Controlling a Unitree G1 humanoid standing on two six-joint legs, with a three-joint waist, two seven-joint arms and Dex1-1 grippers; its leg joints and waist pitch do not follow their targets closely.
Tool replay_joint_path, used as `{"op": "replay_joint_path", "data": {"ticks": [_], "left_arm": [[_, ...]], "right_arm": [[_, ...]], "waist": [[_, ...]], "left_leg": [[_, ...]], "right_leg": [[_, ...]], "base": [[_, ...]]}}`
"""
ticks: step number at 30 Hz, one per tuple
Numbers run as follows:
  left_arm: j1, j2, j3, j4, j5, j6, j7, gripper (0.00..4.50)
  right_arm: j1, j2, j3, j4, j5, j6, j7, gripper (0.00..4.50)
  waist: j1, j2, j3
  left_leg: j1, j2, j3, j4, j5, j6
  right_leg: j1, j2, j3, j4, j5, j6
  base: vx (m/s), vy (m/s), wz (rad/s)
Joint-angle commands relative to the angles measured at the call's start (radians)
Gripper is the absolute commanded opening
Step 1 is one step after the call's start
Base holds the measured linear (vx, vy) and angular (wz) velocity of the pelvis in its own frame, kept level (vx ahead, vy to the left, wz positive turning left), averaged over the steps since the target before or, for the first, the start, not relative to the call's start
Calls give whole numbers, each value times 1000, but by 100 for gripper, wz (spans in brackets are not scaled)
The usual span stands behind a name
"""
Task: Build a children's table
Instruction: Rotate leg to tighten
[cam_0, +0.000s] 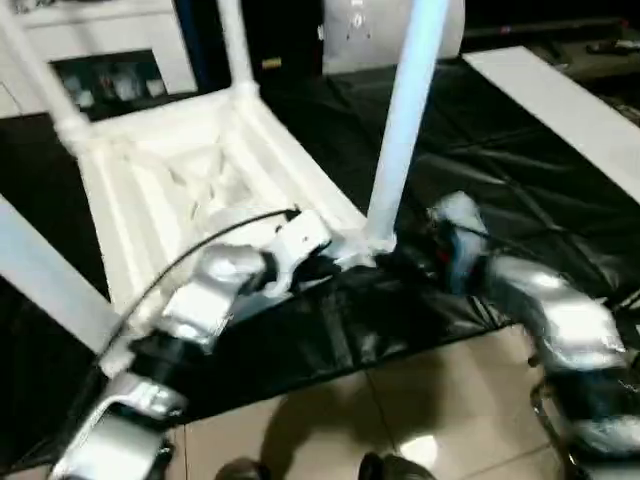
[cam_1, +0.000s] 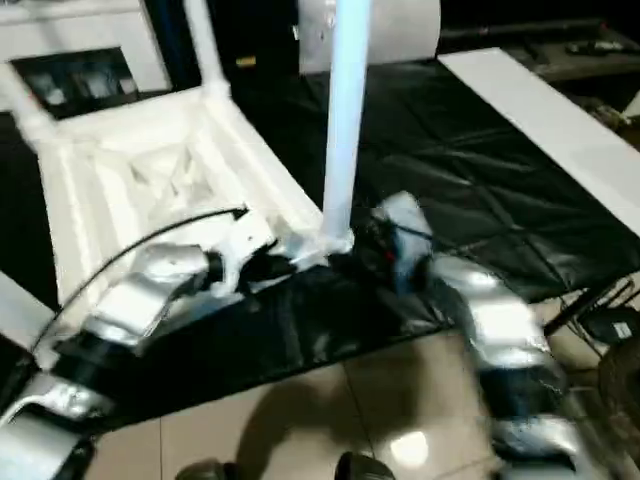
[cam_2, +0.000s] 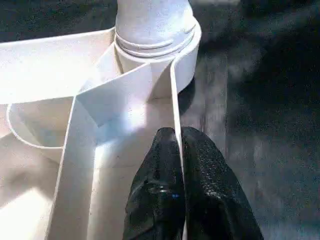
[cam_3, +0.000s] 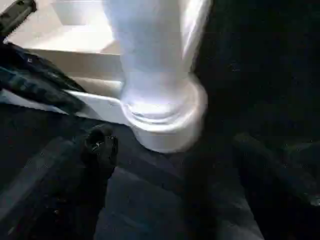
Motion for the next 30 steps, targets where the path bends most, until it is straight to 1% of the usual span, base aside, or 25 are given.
{"op": "replay_joint_path", "data": {"ticks": [1,3,5,7,8,9,10,12,14,15,16,17,18,19,20,21,22,23,24,25,26,27,28,29,30], "left_arm": [[-2,22,-12,7,3,-77,-45,0],[-5,50,0,38,-21,-131,-94,0],[-10,74,7,60,-32,-159,-125,43],[-16,99,28,71,-52,-168,-148,58],[-14,101,49,63,-67,-162,-143,69],[-13,100,53,61,-71,-160,-141,69],[1,84,95,27,-113,-137,-123,77],[16,69,122,-1,-136,-138,-93,101],[36,54,139,-38,-146,-102,-53,112],[91,19,161,-123,-167,-44,22,128],[137,-13,181,-189,-191,2,70,136],[172,-27,180,-232,-190,6,94,136],[177,-29,180,-239,-190,7,98,136],[242,-60,177,-310,-182,20,148,136],[275,-86,181,-345,-181,40,187,136],[291,-101,183,-364,-178,39,211,136],[328,-142,191,-407,-178,52,265,136],[351,-173,197,-438,-156,97,323,136],[366,-193,199,-458,-138,129,362,136],[385,-220,211,-479,-143,140,405,136],[402,-239,219,-499,-151,171,435,136],[417,-250,222,-518,-144,162,461,136],[424,-252,222,-525,-136,157,474,136],[445,-256,221,-547,-114,160,511,136],[460,-253,224,-556,-97,152,535,136]], "right_arm": [[27,-35,-9,-87,35,18,39,422],[71,-75,-18,-158,61,51,58,433],[104,-82,-24,-213,87,106,55,448],[142,-61,-28,-275,109,154,29,450],[156,-45,-25,-299,112,162,12,450],[158,-42,-24,-301,111,163,9,450],[178,-19,-19,-329,107,176,-26,450],[195,-2,-15,-353,108,190,-56,450],[213,19,-15,-377,112,200,-86,450],[247,57,-16,-424,119,223,-138,450],[267,79,-12,-448,121,226,-159,450],[282,91,-6,-466,117,220,-173,450],[284,93,-5,-469,116,219,-175,450],[309,102,18,-492,96,176,-184,450],[321,107,28,-499,87,172,-195,450],[328,110,32,-502,83,170,-200,450],[341,110,46,-509,73,156,-203,450],[347,110,56,-513,70,147,-203,450],[351,108,63,-516,68,137,-200,450],[352,108,69,-517,67,137,-203,450],[348,105,77,-514,63,134,-203,450],[341,103,82,-509,59,129,-204,450],[337,103,84,-505,57,124,-202,450],[328,100,89,-496,57,109,-198,450],[318,102,85,-487,64,107,-199,450]], "waist": [[3,-2,-76],[5,-5,-74],[11,-6,-78],[10,-6,-79],[11,-5,-78],[10,-4,-82],[9,-4,-80],[10,-4,-80],[13,0,-81],[14,10,-85],[14,8,-86],[13,10,-84],[10,5,-88],[11,7,-88],[8,8,-87],[9,7,-84],[4,12,-78],[-3,25,-81],[-9,33,-76],[-22,40,-71],[-23,37,-68],[-18,30,-63],[-13,15,-61],[-4,-9,-62],[20,-10,-60]], "left_leg": [[-7,26,1,-58,-59,120],[-8,26,1,-59,-64,122],[-6,27,0,-60,-51,123],[-7,30,0,-60,-49,116],[-6,30,0,-61,-57,108],[-5,30,-1,-60,-55,103],[-7,30,0,-61,-58,90],[-6,31,1,-60,-55,83],[-5,35,1,-61,-65,72],[-4,35,0,-60,-66,64],[-6,38,-1,-60,-59,65],[-9,37,-1,-59,-47,71],[-11,35,1,-58,-37,82],[-10,32,2,-58,-44,83],[-13,37,3,-57,-57,78],[-12,36,4,-59,-72,77],[-49,28,-35,-74,-85,114],[-51,43,-80,-75,-130,139],[-52,55,-105,-79,-165,151],[-60,61,-135,-81,-221,167],[-82,36,-142,-74,-259,145],[-87,13,-132,-67,-258,125],[-100,-20,-113,-39,-205,104],[-100,-30,-96,-14,-166,109],[-32,-14,-52,22,-79,104]], "right_leg": [[77,-56,62,-82,-213,-174],[78,-56,63,-87,-233,-163],[78,-56,64,-83,-224,-158],[76,-57,63,-80,-217,-165],[75,-58,63,-81,-227,-165],[77,-60,63,-79,-223,-168],[76,-61,63,-79,-221,-177],[75,-61,63,-78,-215,-183],[76,-62,64,-77,-214,-186],[78,-61,64,-72,-213,-185],[78,-63,65,-73,-197,-187],[78,-62,63,-73,-175,-197],[79,-58,64,-73,-160,-193],[78,-56,63,-75,-177,-186],[79,-58,65,-76,-187,-179],[78,-58,63,-83,-217,-170],[103,-59,22,-76,-264,-142],[103,-55,-15,-73,-241,-136],[103,-54,-23,-70,-232,-134],[106,-55,-23,-58,-218,-146],[121,-70,-19,-58,-259,-131],[123,-83,-21,-75,-307,-120],[137,-126,-35,-106,-450,-76],[140,-161,-30,-133,-540,-40],[99,-188,39,-171,-687,-34]], "base": [[0,0,0],[0,0,0],[0,0,0],[0,0,0],[0,0,0],[0,0,0],[0,0,0],[0,0,0],[0,0,0],[0,0,0],[0,0,0],[0,0,0],[0,0,0],[0,0,0],[0,0,0],[0,0,0],[0,0,0],[-21,-29,37],[-17,-48,53],[-17,-48,53],[-25,-53,48],[-29,-35,41],[-29,-35,41],[-36,-23,29],[0,0,0]]}}
